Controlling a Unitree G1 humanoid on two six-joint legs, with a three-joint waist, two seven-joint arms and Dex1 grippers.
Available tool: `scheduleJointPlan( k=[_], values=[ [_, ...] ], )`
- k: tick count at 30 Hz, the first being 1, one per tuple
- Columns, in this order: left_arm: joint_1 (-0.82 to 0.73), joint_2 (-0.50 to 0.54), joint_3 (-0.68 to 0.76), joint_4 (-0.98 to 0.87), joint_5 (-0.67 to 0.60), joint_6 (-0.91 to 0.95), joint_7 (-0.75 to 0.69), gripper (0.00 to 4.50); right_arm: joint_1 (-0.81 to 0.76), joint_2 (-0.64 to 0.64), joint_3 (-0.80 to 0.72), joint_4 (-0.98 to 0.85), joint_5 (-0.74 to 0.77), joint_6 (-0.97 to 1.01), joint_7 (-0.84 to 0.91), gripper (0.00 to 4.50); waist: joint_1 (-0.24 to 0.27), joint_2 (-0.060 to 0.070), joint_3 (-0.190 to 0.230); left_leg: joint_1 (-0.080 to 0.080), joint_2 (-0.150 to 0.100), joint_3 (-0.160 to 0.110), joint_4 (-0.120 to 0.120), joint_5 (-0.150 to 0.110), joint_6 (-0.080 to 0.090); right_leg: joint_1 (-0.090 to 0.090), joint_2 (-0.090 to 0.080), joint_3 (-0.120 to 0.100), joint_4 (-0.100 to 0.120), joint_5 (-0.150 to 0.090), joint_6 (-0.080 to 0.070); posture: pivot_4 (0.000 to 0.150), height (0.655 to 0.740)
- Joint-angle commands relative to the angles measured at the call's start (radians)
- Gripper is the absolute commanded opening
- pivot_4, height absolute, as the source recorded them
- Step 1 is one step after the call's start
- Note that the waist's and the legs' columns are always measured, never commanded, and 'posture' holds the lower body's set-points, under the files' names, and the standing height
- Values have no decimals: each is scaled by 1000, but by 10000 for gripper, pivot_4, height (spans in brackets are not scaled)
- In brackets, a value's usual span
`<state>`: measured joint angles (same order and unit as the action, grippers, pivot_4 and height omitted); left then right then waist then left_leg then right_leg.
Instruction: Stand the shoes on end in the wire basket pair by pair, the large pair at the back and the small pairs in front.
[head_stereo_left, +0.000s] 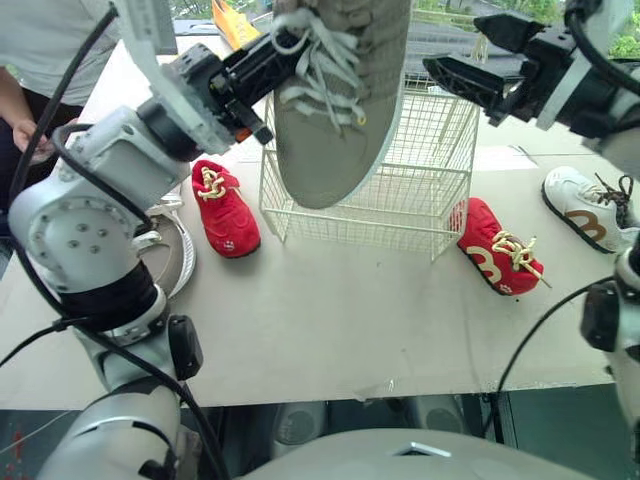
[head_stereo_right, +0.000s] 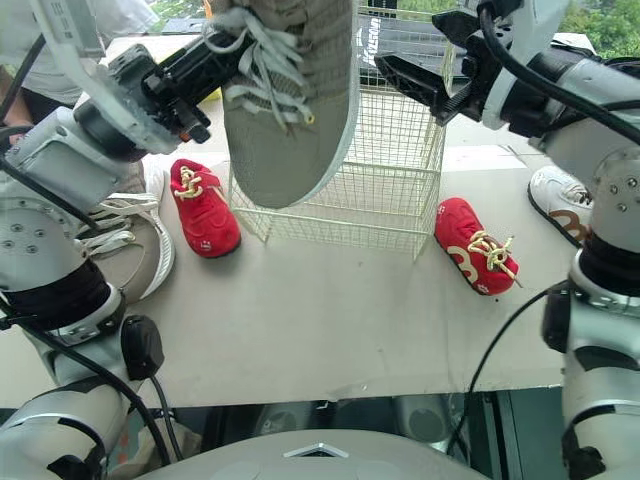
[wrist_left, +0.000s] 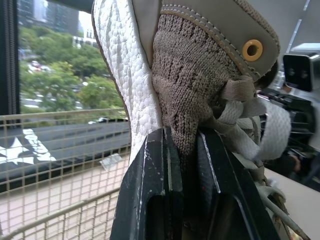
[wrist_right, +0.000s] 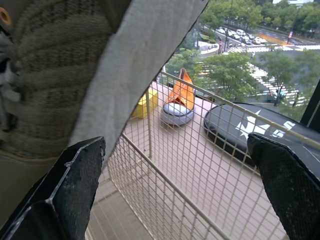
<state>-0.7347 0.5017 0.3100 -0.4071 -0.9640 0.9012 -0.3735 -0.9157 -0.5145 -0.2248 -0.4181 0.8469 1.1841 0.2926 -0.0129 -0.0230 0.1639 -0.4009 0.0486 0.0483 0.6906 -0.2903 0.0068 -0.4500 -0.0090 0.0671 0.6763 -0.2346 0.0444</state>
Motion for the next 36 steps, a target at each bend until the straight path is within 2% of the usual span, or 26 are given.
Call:
scheduleJointPlan(
  k=[1, 3, 7, 12, 13, 14, 19, 21, 22, 25, 26, 27, 28, 30, 36],
  values=[
    [-5, -8, -49, -60, 79, -105, 0, 1272, -32, 53, -90, -56, 118, 59, -89, 45000, 0, 0, 0, 0, -1, 0, 0, 0, 0, 0, 0, 0, 0, 0, 0, 1500, 7400],
    [-7, -24, -56, -51, 88, -118, 18, 1271, -38, 81, -114, -51, 193, 90, -122, 45000, 0, 0, 0, 0, -2, 0, 0, 0, 0, 0, -1, 0, -1, 0, 0, 1500, 7400],
    [-2, -31, -100, -69, 106, -138, -8, 1270, -15, 134, -112, -54, 243, 84, -202, 45000, -3, 0, 0, -1, -2, -1, 0, 0, 0, 0, -1, 0, -1, 0, 0, 1500, 7400],
    [-9, -38, -111, -92, 61, -121, -9, 1269, 9, 165, -62, -32, 202, 57, -252, 45000, -6, 0, 0, -1, -2, -1, -1, 0, 0, 0, -1, -1, -1, 0, 0, 1500, 7400],
    [-9, -39, -108, -94, 51, -118, -5, 1268, 15, 161, -54, -29, 192, 49, -252, 39584, -6, 0, 0, -1, -2, -1, -1, 0, 0, 0, -1, -1, -1, 0, 0, 1500, 7400],
    [-6, -35, -106, -96, 45, -114, -8, 1265, 22, 160, -52, -29, 192, 39, -249, 36212, -6, 0, 0, -1, -2, -1, -1, 0, 0, 0, -1, -1, -1, 0, 0, 1500, 7400],
    [8, -10, -110, -104, 35, -103, -24, 1258, 59, 135, -54, -38, 202, 7, -216, 13943, -6, 0, 0, -1, -2, -1, -1, 0, 1, 0, -1, -1, -2, 0, 0, 1500, 7400],
    [11, -9, -117, -107, 24, -98, -29, 1255, 78, 118, -56, -46, 207, -6, -195, 7771, -4, 0, 0, -1, -2, -1, -1, 0, 1, 0, -1, -2, -2, 0, 0, 1500, 7400],
    [18, -25, -116, -113, 3, -94, -17, 1254, 39, 132, -43, -39, 213, 0, -219, 5937, -4, 0, 0, -1, -2, -1, -1, 0, 1, 0, -1, -2, -3, 0, 0, 1500, 7400],
    [34, -49, -110, -133, -44, -76, 27, 17117, -44, 155, -25, -16, 223, 1, -270, 3434, -12, 0, 0, -1, -1, -2, -1, 0, 1, 0, -1, -1, -2, 0, 0, 1500, 7400],
    [42, -64, -98, -139, -43, -83, 63, 18943, -51, 152, -31, -12, 224, -7, -272, 3336, -14, 0, 0, -1, -1, -2, -1, 0, 1, 0, -1, -2, -2, 0, 0, 1500, 7400],
    [43, -63, -83, -125, -59, -73, 80, 25009, -62, 146, -39, -4, 223, -14, -272, 2932, -14, 0, 0, -1, -1, -3, -2, 0, 1, 1, -1, -2, -3, 0, 0, 1500, 7400],
    [42, -63, -72, -114, -75, -64, 93, 27794, -69, 141, -45, 1, 223, -18, -272, 2809, -15, 0, 0, -1, -1, -3, -2, 0, 1, 1, -1, -2, -3, 0, 0, 1500, 7400],
    [49, -47, -78, -106, -90, -43, 93, 36701, -88, 126, -50, 19, 208, -39, -257, 2731, -16, 0, 0, -1, -1, -4, -2, 0, 1, 1, -1, -2, -3, 0, 0, 1500, 7400],
    [119, -7, -147, -173, -94, 0, 91, 37191, -128, 41, -54, 108, 83, -233, -86, 2655, -17, 0, 0, -1, -2, -3, -3, -1, 1, 1, -1, -3, -6, 0, 0, 1500, 7400]
  ],
)
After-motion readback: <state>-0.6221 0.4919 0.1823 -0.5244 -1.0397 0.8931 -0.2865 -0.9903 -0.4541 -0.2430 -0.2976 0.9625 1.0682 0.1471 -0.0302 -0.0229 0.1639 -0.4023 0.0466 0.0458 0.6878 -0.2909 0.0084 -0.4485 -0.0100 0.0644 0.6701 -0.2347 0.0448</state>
